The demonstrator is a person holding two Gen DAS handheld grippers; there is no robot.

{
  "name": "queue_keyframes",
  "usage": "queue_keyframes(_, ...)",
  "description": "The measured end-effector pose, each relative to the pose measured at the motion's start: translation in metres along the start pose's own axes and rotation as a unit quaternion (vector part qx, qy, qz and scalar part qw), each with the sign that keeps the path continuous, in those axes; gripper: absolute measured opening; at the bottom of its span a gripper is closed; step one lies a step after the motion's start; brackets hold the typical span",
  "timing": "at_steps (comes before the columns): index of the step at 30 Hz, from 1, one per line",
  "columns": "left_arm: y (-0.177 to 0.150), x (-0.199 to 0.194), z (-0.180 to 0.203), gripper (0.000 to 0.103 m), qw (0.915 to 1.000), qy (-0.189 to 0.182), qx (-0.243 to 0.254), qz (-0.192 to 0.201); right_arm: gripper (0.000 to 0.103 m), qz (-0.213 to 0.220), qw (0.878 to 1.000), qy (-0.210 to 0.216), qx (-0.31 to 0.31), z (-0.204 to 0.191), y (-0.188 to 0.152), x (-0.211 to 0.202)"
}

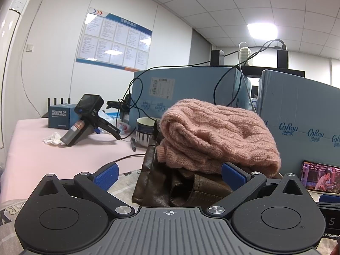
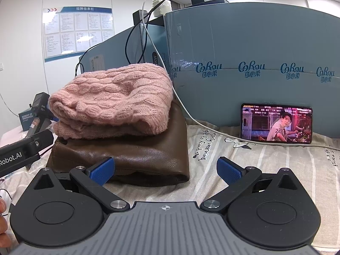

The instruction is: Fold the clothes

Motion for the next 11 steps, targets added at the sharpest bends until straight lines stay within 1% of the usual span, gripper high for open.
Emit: queue_keyframes(11,-0.0001,-0.0019,-0.0018,0.103,1.0,0.002,-0.003,-0.001,0.103,-0.004,1.0,0.0,0.002,0.0011,-0.0012,0.0008)
Point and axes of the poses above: each gripper's, at about its wrist camera, not at the fingertips, and x roughly the way its jaws point, z to its right, y to its top, the point moved 10 cm from there along x, roughly the way its jaws point, and after that the axes turned 13 degrees about z, right-handed, at the moved point
